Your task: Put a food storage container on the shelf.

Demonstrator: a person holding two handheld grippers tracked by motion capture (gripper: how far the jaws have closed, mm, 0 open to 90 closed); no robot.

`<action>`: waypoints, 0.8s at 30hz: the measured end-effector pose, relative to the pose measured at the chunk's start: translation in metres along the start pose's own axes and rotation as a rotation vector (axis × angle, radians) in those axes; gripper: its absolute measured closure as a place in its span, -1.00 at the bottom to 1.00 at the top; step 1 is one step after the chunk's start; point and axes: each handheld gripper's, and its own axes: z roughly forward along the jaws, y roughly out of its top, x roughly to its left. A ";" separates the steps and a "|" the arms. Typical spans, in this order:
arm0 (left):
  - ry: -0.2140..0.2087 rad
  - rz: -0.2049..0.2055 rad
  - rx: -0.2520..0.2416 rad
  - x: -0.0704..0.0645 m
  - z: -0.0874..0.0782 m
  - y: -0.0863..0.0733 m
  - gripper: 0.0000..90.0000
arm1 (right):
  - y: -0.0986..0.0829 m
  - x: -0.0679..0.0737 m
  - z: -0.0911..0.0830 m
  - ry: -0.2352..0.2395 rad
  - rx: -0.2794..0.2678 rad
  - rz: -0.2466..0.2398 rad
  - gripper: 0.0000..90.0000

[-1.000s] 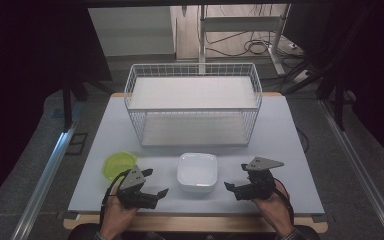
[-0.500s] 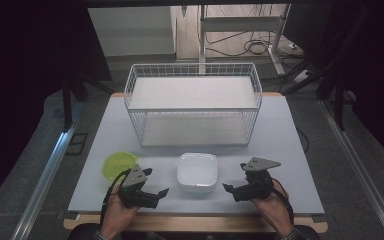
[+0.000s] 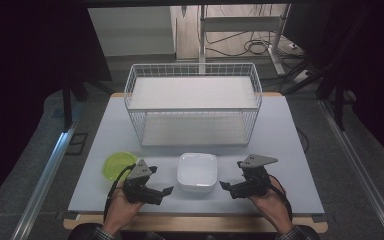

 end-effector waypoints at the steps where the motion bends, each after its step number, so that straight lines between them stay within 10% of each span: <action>1: -0.005 0.000 0.004 0.000 0.002 0.002 -0.88 | 0.001 0.001 0.001 0.002 0.004 -0.001 -0.93; 24: -0.083 -0.025 0.036 0.009 0.029 0.037 -0.69 | 0.024 0.008 0.015 0.065 0.055 0.000 -0.69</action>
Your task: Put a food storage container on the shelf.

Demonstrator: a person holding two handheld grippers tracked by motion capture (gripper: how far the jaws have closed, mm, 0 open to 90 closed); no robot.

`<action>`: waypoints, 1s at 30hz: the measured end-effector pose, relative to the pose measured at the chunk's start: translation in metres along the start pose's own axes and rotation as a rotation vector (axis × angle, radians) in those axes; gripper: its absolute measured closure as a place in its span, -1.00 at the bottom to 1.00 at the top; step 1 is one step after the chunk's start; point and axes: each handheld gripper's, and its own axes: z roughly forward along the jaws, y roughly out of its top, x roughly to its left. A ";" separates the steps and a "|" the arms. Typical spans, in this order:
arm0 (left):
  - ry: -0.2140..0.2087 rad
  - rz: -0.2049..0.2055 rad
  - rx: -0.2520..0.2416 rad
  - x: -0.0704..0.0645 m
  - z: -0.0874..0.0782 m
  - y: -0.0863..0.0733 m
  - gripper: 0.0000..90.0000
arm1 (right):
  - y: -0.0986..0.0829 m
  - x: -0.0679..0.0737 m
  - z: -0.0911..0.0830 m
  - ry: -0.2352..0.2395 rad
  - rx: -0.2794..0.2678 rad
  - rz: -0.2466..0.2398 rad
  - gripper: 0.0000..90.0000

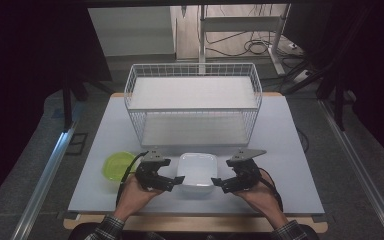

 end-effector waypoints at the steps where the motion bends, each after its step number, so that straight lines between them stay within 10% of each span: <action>1: 0.001 -0.001 0.001 0.000 0.001 0.001 -0.69 | 0.001 0.000 0.001 -0.002 0.007 -0.002 -0.68; 23: -0.149 -0.108 0.064 0.014 0.020 0.005 -0.62 | 0.005 -0.022 0.027 0.199 0.089 0.213 -0.31; 30: -0.130 -0.173 0.089 0.011 0.004 0.004 -0.10 | 0.002 -0.024 0.015 0.202 0.084 0.333 0.22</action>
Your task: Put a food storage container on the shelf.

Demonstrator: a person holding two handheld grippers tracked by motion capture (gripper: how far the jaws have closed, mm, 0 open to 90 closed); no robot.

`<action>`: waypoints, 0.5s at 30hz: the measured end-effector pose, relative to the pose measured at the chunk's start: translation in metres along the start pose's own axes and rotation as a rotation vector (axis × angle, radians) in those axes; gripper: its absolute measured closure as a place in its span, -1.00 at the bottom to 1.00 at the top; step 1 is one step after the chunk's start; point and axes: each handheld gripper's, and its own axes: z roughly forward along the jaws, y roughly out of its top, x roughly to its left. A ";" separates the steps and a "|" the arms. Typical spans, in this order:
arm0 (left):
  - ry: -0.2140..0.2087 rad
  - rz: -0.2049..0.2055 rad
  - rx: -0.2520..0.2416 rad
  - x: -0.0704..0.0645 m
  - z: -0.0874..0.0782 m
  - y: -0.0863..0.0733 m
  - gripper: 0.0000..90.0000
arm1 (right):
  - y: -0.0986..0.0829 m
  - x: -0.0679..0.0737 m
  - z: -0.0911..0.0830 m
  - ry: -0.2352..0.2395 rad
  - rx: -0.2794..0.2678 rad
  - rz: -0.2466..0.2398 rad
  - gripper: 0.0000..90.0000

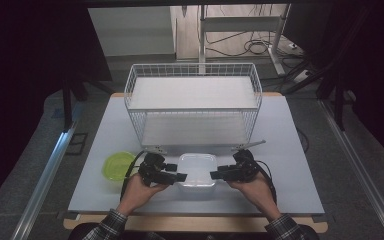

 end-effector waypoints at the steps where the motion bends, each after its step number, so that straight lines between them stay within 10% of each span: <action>1: 0.001 -0.007 -0.004 0.000 -0.001 0.000 0.01 | -0.001 0.001 -0.001 -0.003 -0.003 0.003 0.27; 15: 0.060 -0.110 -0.081 -0.019 -0.018 -0.017 0.51 | -0.012 0.013 -0.014 0.028 -0.060 0.084 0.69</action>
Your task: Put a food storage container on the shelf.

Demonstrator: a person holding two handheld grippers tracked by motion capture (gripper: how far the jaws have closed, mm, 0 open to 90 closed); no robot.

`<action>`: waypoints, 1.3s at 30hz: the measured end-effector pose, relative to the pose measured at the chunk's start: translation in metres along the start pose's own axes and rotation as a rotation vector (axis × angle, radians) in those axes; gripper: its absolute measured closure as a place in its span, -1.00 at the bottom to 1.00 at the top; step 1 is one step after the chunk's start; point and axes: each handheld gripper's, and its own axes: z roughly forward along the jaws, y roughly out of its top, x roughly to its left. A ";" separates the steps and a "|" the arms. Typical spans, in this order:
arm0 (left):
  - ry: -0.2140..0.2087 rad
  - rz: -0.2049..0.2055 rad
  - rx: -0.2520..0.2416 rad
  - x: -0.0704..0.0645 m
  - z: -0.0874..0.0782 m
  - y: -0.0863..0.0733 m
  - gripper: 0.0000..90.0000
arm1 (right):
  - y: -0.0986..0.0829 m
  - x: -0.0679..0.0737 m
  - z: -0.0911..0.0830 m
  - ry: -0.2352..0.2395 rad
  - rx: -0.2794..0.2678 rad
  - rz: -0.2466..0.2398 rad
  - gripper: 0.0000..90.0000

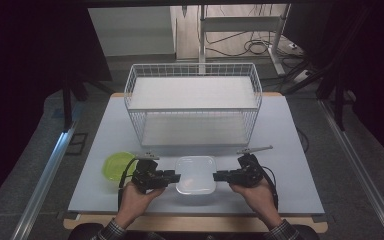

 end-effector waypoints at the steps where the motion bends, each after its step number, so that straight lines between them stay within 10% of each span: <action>1: 0.000 -0.006 -0.009 0.000 -0.001 0.000 0.57 | -0.001 0.000 -0.001 -0.003 -0.011 0.004 0.73; 14: 0.060 -0.027 -0.039 -0.002 0.000 -0.002 0.72 | -0.002 0.018 -0.002 -0.123 -0.085 -0.131 0.78; 39: 0.066 0.084 -0.194 -0.018 -0.044 0.068 0.75 | 0.055 0.032 -0.035 -0.084 -0.217 -0.190 0.78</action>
